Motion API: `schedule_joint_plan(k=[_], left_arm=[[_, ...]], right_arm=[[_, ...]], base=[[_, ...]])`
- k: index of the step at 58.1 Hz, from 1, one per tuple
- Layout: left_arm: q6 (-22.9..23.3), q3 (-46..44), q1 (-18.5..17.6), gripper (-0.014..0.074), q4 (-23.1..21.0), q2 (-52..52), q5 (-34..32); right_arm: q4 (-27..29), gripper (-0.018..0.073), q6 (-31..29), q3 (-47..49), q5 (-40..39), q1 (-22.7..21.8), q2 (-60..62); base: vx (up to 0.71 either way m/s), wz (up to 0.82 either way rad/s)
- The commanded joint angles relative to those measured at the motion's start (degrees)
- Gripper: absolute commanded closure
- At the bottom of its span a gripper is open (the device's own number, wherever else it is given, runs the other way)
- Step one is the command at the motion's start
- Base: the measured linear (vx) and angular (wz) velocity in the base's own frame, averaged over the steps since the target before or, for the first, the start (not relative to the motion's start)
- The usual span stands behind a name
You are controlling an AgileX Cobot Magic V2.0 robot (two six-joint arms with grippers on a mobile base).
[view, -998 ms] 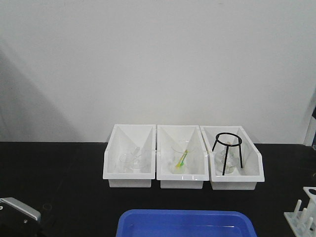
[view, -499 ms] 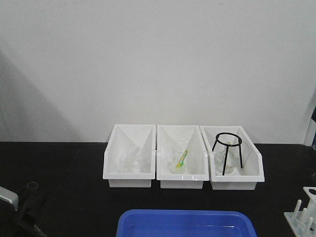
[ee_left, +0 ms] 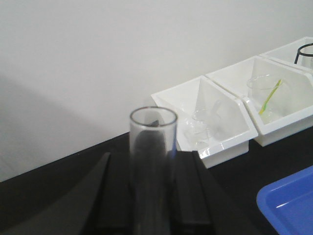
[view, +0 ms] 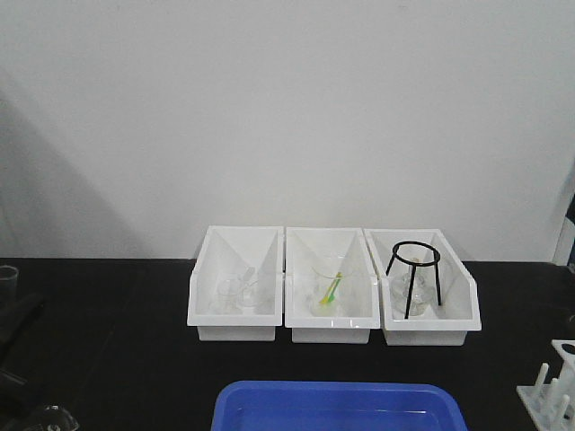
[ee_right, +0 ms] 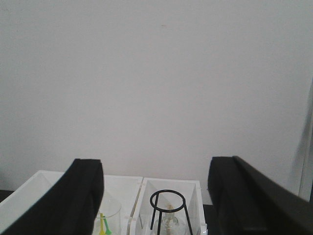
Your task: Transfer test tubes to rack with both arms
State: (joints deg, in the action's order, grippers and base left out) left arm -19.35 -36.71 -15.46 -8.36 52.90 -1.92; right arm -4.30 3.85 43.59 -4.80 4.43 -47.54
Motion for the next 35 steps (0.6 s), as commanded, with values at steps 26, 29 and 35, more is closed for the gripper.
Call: schedule_joint_plan(k=[26, 29, 35], left_arm=[[-6.6, -16.1, -6.4, 0.0617, -17.4, 3.0, 7.3], [-8.4, -16.7, -8.8, 0.0617, -18.8, 4.2, 6.6], [-9.7, -17.9, -13.4, 0.0617, -19.9, 7.0, 3.4]], right_arm=[[-0.1, 0.0118, -0.3, 2.0, 4.8, 3.1, -1.4], [-0.1, 0.0125, -0.3, 2.0, 4.8, 5.4, -1.9], [-0.1, 0.0131, -0.3, 2.0, 4.4, 11.7, -3.5]], base=[[0.00, 0.00], [0.00, 0.00], [0.00, 0.00]])
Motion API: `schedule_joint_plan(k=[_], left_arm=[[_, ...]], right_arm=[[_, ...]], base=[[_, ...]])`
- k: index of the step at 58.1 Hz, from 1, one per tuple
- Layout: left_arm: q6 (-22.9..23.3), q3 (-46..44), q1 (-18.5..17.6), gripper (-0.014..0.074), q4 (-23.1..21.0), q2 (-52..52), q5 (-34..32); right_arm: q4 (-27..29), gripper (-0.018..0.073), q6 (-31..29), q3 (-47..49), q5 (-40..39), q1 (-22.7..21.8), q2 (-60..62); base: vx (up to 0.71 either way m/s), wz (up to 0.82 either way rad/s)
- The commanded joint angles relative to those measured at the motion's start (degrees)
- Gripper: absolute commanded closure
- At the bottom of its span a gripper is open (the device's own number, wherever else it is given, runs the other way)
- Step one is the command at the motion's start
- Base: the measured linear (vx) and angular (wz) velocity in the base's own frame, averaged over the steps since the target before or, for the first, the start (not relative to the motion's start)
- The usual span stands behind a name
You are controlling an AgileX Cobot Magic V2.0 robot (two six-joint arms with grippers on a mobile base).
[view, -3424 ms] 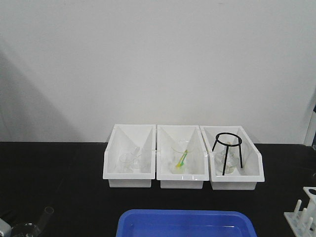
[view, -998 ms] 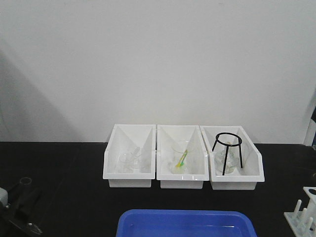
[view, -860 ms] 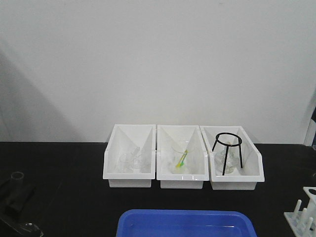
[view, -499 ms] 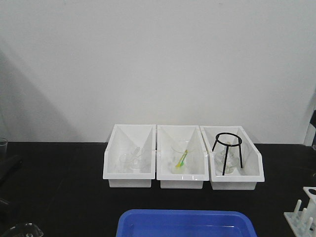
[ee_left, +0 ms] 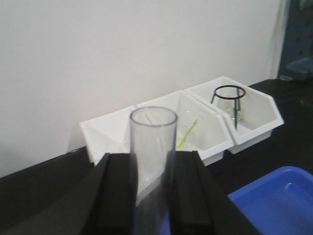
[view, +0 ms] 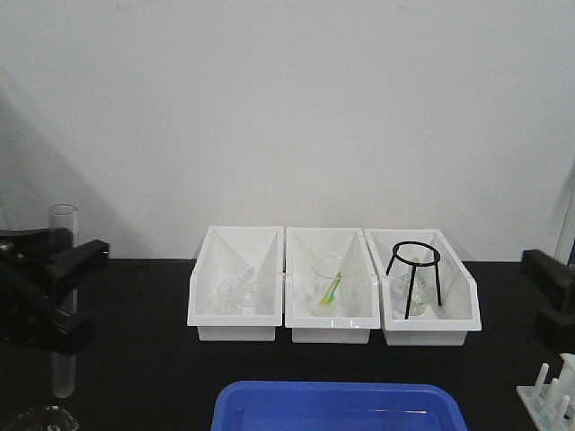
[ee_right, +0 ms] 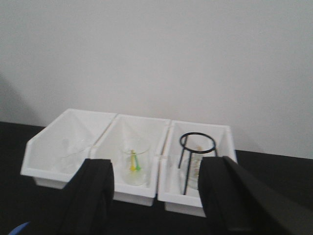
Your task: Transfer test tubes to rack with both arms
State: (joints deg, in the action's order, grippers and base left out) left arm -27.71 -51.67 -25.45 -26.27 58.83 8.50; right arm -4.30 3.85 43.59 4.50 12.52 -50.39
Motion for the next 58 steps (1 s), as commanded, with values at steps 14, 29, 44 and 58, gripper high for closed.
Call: schedule_joint_plan(k=[14, 29, 44, 58], left_arm=[[-1.9, -8.9, -13.1, 0.0617, -1.8, 9.5, -10.7], [-1.6, -14.0, -20.1, 0.0617, -1.8, 15.1, -13.4], [-0.1, -14.4, -24.2, 0.0617, -2.0, 15.6, -14.4], [1.6, -14.4, -26.9, 0.0617, -1.8, 15.6, -16.0]], right_arm=[[-0.3, 0.0092, -0.5, 2.0, -5.6, 20.2, -5.1], [0.1, 0.0030, -0.2, 2.0, -9.9, 27.5, -9.4], [0.3, 0.0030, 0.1, 2.0, -12.6, 27.4, -10.6], [0.3, 0.0031, 0.5, 2.0, -15.6, 27.4, -10.9]], base=[[0.00, 0.00], [0.00, 0.00], [0.00, 0.00], [0.00, 0.00]])
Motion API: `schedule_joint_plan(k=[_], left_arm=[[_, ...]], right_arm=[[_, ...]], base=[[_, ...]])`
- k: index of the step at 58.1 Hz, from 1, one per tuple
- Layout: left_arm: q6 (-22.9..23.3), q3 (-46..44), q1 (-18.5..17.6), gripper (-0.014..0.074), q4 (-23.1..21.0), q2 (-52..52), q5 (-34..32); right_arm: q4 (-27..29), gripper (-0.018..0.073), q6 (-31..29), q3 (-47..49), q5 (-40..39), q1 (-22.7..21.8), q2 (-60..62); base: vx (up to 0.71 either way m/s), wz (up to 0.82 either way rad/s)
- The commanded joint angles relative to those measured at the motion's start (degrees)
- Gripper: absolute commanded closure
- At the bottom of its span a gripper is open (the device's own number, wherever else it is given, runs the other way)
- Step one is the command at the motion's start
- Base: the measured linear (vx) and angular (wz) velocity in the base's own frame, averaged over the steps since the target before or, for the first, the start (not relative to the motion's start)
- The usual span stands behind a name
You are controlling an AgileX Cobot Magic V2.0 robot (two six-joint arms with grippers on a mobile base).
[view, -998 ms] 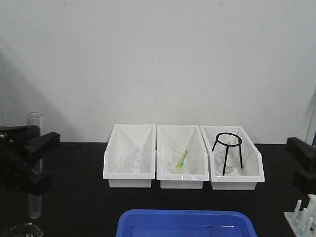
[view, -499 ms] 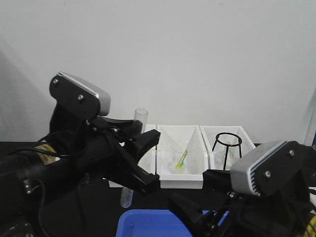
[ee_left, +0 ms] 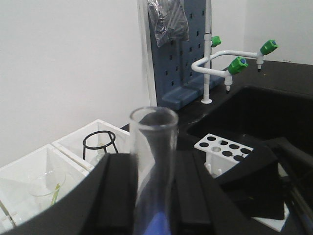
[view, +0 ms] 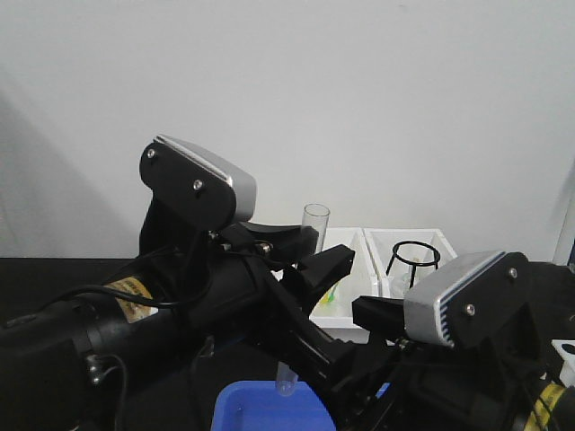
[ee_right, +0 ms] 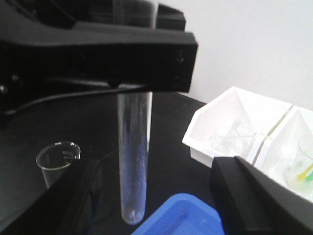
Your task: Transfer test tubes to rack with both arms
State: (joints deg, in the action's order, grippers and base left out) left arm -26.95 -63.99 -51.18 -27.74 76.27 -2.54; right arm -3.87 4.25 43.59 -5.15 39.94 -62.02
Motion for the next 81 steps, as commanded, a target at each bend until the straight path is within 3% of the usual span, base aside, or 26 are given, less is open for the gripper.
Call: schedule_joint_plan(k=[1, 14, 33, 43, 59, 81], left_arm=[[1.1, -2.0, -1.4, 0.0617, -0.4, -1.8, -4.9], [2.1, -2.0, -4.8, 0.0617, -0.4, -1.8, -5.2], [2.2, -2.0, -5.4, 0.0617, -0.4, -1.8, -4.6], [2.2, -1.8, -5.4, 0.0617, -0.4, -1.8, -4.2], [2.2, -1.8, -5.4, 0.0617, -0.4, -1.8, -4.2], [1.9, -1.8, -5.4, 0.0584, -0.3, -1.8, -4.3]], right_arm=[[-0.1, 0.0031, 0.1, 2.0, -6.1, 0.0, 0.7], [-0.2, 0.0031, 0.1, 2.0, -7.9, 0.0, 0.7], [-0.2, 0.0048, 0.1, 2.0, -7.9, 0.0, 0.7], [-0.2, 0.0180, 0.1, 2.0, -7.9, 0.0, 0.7], [-0.3, 0.0571, 0.2, 2.0, -10.0, 0.0, 0.7], [-0.5, 0.0569, 0.2, 2.0, -10.0, 0.0, 0.7]], base=[[0.00, 0.00], [0.00, 0.00], [0.00, 0.00], [0.00, 0.00], [0.00, 0.00], [0.00, 0.00]])
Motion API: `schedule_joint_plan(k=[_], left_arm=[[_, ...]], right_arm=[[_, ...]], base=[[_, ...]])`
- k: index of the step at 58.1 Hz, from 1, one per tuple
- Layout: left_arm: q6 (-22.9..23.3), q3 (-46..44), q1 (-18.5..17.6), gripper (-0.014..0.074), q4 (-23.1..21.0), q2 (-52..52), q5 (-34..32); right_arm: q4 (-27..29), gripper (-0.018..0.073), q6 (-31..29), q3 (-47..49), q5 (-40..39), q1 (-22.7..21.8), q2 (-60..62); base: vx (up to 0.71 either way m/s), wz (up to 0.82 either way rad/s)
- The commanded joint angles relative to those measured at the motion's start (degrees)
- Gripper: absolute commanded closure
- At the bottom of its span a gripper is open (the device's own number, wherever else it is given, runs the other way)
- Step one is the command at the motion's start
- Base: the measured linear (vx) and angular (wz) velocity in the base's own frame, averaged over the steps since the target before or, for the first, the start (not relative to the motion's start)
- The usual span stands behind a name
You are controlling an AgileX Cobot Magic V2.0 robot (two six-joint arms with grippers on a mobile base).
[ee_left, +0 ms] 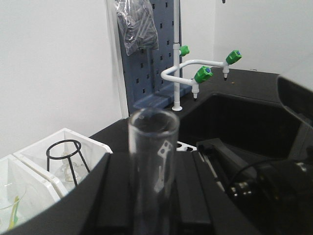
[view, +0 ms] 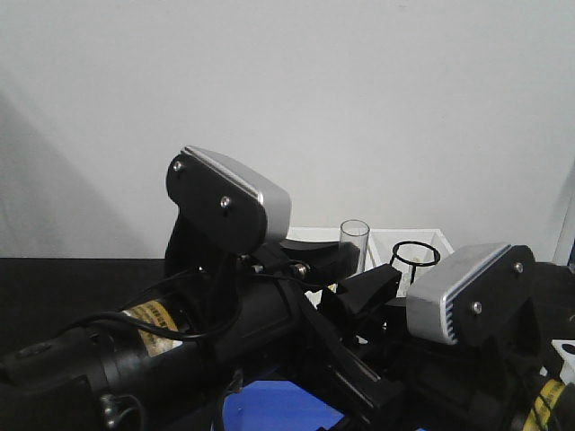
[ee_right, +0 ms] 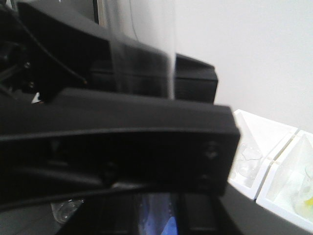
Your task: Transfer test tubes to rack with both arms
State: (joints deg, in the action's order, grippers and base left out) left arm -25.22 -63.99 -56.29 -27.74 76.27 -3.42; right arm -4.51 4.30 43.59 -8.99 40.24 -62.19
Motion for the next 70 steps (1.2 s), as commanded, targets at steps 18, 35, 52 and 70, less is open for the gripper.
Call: schedule_joint_plan(k=[18, 35, 52, 70], left_arm=[[-2.7, -1.8, -0.3, 0.0271, -0.3, -1.8, -3.3], [-2.7, -1.8, -0.3, 0.0038, -0.3, -2.4, -5.3], [-3.7, -4.8, -0.3, 0.0046, -0.3, -8.5, -9.8], [-4.8, -5.9, -0.3, 0.0046, -0.3, -17.1, -8.6]], right_arm=[[0.1, 0.0569, 0.1, 2.0, -6.2, -0.3, 0.9], [0.1, 0.0567, 0.1, 2.0, -6.1, -0.3, 0.9], [0.1, 0.0567, 0.1, 2.0, -5.3, -0.3, 0.9], [0.6, 0.0567, -7.2, 2.0, -6.0, -0.7, 0.9]], base=[[0.00, 0.00], [0.00, 0.00], [0.00, 0.00], [0.00, 0.00]])
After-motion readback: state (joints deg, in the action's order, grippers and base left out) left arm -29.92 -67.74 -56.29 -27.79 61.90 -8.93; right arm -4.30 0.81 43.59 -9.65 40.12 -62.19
